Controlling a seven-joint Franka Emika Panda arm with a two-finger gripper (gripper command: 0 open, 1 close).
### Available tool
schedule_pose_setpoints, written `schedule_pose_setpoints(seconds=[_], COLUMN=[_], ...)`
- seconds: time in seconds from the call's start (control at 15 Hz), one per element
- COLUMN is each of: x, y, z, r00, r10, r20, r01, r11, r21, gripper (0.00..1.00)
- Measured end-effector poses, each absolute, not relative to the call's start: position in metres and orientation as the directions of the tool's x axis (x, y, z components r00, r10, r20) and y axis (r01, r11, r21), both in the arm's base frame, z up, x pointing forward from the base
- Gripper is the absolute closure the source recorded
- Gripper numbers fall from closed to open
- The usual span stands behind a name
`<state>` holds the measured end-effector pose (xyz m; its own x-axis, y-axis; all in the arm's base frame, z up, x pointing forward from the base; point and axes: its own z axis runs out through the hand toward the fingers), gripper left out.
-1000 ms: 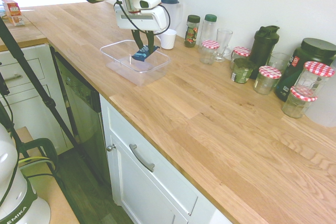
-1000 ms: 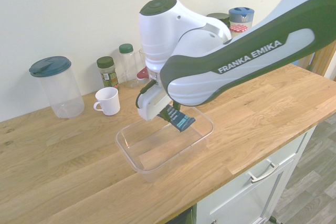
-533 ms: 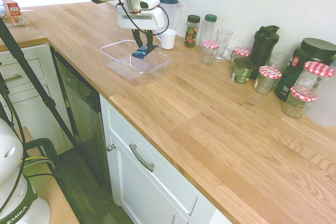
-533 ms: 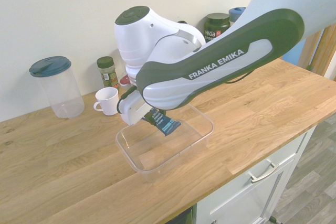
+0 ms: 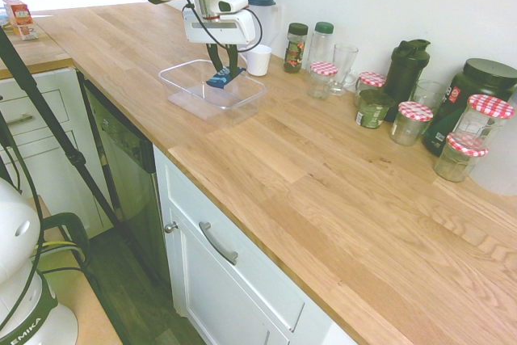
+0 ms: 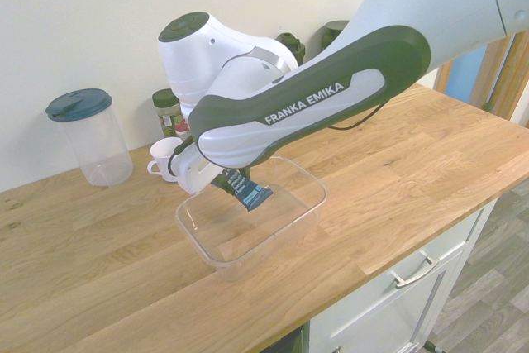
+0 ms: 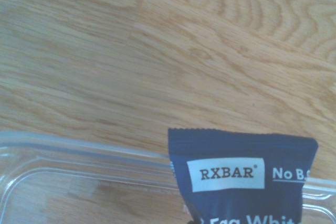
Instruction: Put the protein bar into the container
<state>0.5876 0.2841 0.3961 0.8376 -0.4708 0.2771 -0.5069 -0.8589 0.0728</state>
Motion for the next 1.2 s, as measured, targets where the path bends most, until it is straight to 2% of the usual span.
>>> schedule_pose_setpoints(seconds=[0.8, 1.2], x=[0.588, 0.536], y=[0.273, 0.219], z=[0.401, 0.458], r00=[0.828, 0.798], r10=[-0.484, -0.537], r20=[0.283, 0.275], r01=[-0.523, -0.555], r11=[-0.848, -0.832], r21=[0.081, -0.014], gripper=[0.0, 0.0])
